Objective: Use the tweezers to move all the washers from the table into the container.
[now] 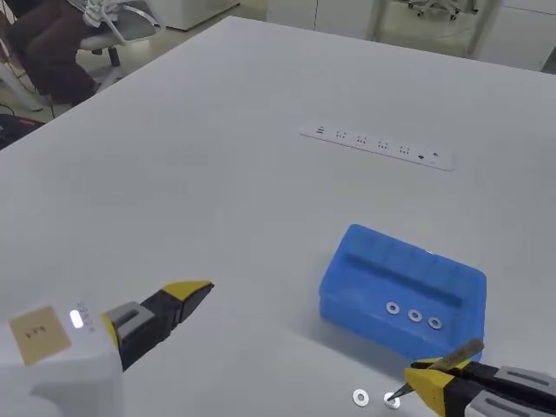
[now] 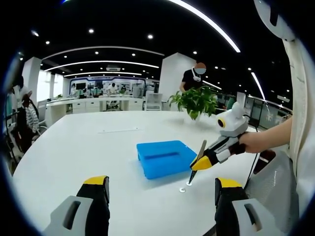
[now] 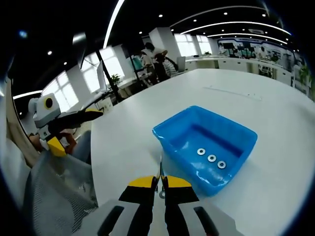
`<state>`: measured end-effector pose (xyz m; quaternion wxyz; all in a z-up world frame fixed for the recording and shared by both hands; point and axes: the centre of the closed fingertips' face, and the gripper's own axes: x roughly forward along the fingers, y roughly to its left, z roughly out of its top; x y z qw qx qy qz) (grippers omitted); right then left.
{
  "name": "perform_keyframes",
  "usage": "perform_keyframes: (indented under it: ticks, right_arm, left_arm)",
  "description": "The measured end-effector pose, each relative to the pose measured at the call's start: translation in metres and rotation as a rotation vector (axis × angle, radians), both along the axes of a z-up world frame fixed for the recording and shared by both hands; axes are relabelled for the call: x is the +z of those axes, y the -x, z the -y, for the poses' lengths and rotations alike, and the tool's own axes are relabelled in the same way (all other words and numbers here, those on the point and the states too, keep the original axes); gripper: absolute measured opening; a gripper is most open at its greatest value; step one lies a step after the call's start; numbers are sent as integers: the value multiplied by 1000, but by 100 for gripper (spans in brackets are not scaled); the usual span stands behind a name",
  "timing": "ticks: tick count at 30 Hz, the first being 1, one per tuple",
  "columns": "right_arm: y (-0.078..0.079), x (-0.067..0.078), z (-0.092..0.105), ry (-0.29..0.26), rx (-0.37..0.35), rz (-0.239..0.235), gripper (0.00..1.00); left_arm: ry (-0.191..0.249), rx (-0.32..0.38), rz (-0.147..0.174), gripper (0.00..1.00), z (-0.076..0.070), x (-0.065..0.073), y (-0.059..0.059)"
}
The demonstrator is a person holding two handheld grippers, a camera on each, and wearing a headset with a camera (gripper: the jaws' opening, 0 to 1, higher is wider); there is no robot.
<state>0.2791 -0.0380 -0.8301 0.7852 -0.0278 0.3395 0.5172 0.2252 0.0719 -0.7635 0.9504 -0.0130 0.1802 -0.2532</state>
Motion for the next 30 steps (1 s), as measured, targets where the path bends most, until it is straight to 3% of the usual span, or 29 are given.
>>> perform_keyframes:
  ticks: [9,16,24,30]
  right_arm:
    - [3,-6,0,37,32,25,4]
    - [11,-5,-8,65,105,102,4]
    - [19,-6,-11,135,206,235,4]
    - [18,-7,-10,157,221,267,2]
  left_arm:
    - [-2,-5,-6,90,1,-1,0]
    - [-2,-7,-6,90,1,-1,0]
    - [-2,-6,-2,90,1,-1,1]
    - [-2,-3,-1,90,0,0,0]
